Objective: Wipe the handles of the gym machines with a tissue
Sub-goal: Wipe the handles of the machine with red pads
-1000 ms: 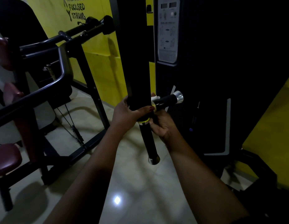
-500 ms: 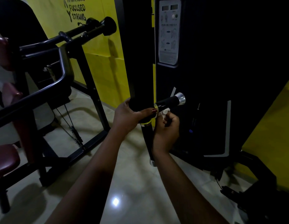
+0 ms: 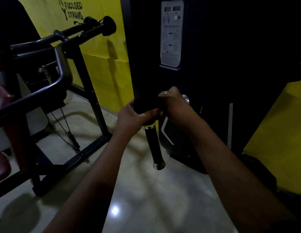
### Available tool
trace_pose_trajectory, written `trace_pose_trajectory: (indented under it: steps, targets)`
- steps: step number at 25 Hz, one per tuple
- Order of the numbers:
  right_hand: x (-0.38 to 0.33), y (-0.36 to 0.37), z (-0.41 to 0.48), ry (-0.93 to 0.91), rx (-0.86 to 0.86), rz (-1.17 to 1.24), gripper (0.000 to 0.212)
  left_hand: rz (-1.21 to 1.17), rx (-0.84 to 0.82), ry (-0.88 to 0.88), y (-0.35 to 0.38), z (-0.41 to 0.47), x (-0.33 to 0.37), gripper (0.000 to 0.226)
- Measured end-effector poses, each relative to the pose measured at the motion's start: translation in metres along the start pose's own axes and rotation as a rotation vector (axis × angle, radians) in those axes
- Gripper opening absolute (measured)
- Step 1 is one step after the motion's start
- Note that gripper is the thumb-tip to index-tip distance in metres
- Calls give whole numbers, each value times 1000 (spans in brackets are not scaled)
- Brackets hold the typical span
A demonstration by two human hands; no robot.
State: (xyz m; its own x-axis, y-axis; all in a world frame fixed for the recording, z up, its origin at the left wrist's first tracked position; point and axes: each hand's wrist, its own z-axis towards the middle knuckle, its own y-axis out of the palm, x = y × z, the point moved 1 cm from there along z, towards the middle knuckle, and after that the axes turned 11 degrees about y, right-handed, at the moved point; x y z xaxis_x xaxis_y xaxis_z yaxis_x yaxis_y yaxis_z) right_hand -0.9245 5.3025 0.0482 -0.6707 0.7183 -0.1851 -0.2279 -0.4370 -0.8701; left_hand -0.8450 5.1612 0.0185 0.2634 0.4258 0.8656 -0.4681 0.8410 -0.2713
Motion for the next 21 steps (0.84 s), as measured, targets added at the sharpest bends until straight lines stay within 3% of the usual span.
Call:
trace_pose_trajectory:
  steps: [1,3,5,6,8,9,11,13,15,18,20,21]
  targets:
    - [10,-4,8,-6,-47,-29,18,6,-10,6,0,-1,2,67]
    - [25,-1,14,191,-51,-90,20,5,-26,8,0,-1,2,70]
    - [26,17,1,362,141,-168,23,-8,-28,4,-2,-1,2,71]
    - [17,26,-11,350,279,-125,24,-7,-26,4,-2,-1,1,70]
    - [-1,40,-35,253,468,155,31,-11,-25,6,-3,-1,0,67]
    - [-6,43,-45,225,477,324,29,-17,-27,8,-3,-1,0,66]
    - [-11,32,-56,385,308,795,17,-14,-25,14,-4,-1,1,63]
    - [-6,29,-55,538,230,1065,31,-12,-20,15,-4,-1,1,61]
    - [2,30,-47,647,420,950,41,-14,-23,10,-2,-1,1,62]
    - [-8,49,-40,681,824,649,27,2,-19,7,-1,1,0,60]
    - [-23,65,-44,680,855,628,30,-9,-8,9,-2,1,-2,61]
    - [-26,70,-49,592,841,610,29,-6,-8,11,-3,1,-3,63]
